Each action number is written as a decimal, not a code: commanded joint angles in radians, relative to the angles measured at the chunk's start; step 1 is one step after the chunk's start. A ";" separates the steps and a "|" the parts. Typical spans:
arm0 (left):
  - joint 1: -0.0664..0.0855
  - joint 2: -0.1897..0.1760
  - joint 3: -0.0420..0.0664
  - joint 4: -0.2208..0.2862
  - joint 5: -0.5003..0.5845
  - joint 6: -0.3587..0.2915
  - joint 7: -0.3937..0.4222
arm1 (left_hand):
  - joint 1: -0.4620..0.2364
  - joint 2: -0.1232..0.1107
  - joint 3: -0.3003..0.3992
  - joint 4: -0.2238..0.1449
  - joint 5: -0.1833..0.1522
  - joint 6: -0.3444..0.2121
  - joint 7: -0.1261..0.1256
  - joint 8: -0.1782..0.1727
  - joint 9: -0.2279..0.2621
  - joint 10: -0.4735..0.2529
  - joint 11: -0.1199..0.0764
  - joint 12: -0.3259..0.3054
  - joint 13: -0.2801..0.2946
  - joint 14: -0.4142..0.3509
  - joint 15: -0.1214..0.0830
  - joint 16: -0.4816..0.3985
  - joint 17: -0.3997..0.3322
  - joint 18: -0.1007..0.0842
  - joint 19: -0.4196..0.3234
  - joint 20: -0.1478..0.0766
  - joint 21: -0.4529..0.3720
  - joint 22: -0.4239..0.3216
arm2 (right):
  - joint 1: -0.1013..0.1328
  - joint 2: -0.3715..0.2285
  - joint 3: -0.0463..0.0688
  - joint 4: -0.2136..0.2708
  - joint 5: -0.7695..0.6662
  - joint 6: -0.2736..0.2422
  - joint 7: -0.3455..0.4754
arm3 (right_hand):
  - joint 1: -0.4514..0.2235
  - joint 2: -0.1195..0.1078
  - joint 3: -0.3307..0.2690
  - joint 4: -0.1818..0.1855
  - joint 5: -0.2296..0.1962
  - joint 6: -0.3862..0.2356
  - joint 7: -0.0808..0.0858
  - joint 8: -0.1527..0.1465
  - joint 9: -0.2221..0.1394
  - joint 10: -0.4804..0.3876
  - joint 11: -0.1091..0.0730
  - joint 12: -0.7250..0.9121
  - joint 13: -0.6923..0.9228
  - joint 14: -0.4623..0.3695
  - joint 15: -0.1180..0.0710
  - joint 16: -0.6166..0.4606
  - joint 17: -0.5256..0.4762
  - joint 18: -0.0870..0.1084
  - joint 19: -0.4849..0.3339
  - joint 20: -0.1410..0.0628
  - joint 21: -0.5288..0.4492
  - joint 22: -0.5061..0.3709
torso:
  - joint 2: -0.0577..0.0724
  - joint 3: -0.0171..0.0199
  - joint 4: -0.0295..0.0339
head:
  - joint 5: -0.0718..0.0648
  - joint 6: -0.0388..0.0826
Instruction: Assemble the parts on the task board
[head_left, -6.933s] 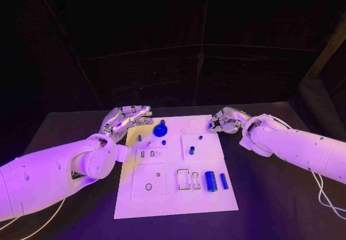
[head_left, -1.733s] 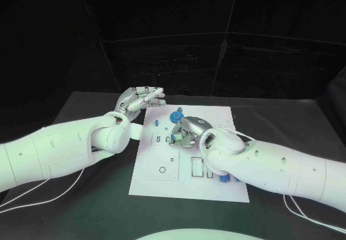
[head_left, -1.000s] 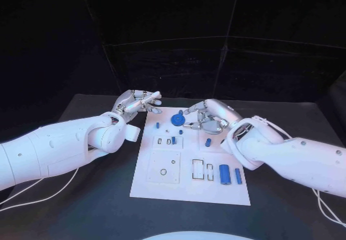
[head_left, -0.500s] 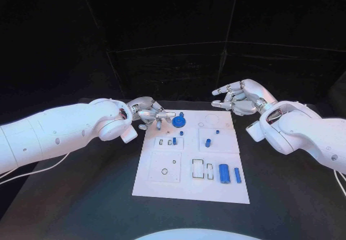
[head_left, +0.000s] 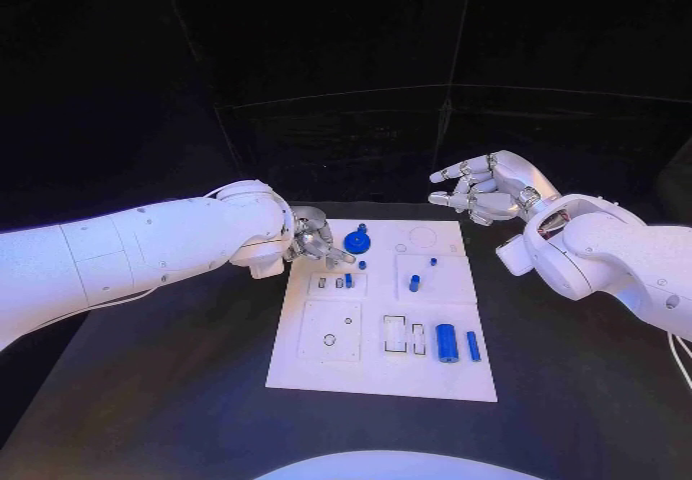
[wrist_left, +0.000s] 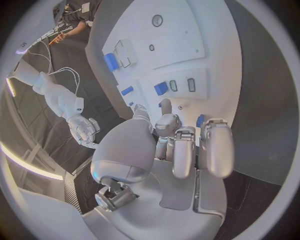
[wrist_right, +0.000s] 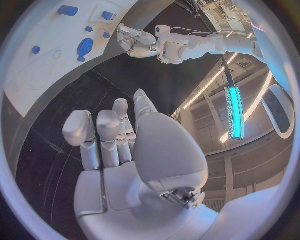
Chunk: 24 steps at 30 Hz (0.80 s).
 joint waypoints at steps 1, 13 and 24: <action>0.005 0.022 -0.003 -0.012 -0.063 0.035 -0.109 | -0.004 0.001 -0.012 -0.001 0.000 -0.012 -0.001 0.011 0.013 0.006 -0.004 0.009 0.010 0.104 -0.010 0.003 0.263 -0.016 0.023 -0.008 0.008 0.008 | 0.003 0.001 0.001 0.000 -0.003 0.018 -0.010 | 0.014 -0.002 -0.006 -0.002 0.007 0.001 -0.002 0.006 -0.001 -0.007 -0.003 -0.006 -0.004 -0.003 -0.002 -0.010 -0.004 0.006 -0.010 0.000 -0.006 -0.004 | 0.001 -0.0013 -0.0001 | -0.001 -0.001; 0.008 0.090 -0.015 -0.061 -0.066 0.070 -0.142 | -0.009 -0.005 -0.025 -0.001 0.001 -0.023 -0.002 0.029 0.035 0.010 -0.005 0.023 0.026 0.104 -0.011 0.003 0.263 -0.019 0.027 -0.009 0.018 0.025 | 0.003 0.011 0.001 -0.002 -0.025 0.034 -0.040 | 0.017 -0.004 -0.011 -0.005 0.008 -0.002 -0.002 0.005 -0.002 -0.015 -0.002 -0.019 -0.019 -0.004 -0.002 -0.025 -0.016 0.009 -0.018 0.000 -0.018 -0.019 | 0.002 -0.0024 0.0011 | -0.003 -0.011; 0.007 0.129 -0.030 -0.092 -0.066 0.083 -0.148 | -0.004 0.003 -0.023 -0.004 0.001 -0.029 -0.002 0.035 0.043 0.011 -0.005 0.027 0.030 0.104 -0.011 0.003 0.263 -0.019 0.027 -0.009 0.019 0.026 | 0.002 0.022 0.001 -0.009 -0.045 0.047 -0.054 | 0.021 -0.001 -0.013 -0.008 0.011 -0.003 -0.002 0.005 -0.002 -0.020 -0.002 -0.029 -0.029 -0.005 -0.002 -0.035 -0.023 0.010 -0.021 0.000 -0.024 -0.025 | 0.002 -0.0034 0.0011 | -0.002 -0.018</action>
